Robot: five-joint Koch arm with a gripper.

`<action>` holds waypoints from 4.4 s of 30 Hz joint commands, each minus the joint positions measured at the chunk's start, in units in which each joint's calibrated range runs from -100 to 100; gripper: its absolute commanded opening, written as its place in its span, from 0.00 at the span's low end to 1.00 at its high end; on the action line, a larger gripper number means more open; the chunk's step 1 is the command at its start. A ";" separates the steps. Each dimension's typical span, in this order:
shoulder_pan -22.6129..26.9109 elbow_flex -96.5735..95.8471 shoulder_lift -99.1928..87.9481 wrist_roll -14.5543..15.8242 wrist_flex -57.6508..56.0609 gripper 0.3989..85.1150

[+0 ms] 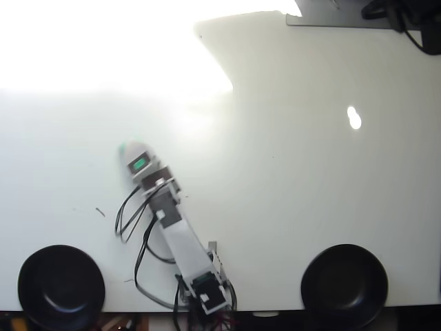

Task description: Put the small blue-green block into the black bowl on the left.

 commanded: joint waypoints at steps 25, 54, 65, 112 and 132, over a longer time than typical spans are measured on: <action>26.42 2.11 -12.94 -10.11 3.97 0.04; 40.10 -20.08 -16.91 -36.58 38.91 0.04; 39.32 -27.10 -18.19 -38.34 46.20 0.03; 17.09 -24.42 -25.69 -6.69 27.07 0.52; -2.78 -41.24 -33.83 9.28 26.50 0.51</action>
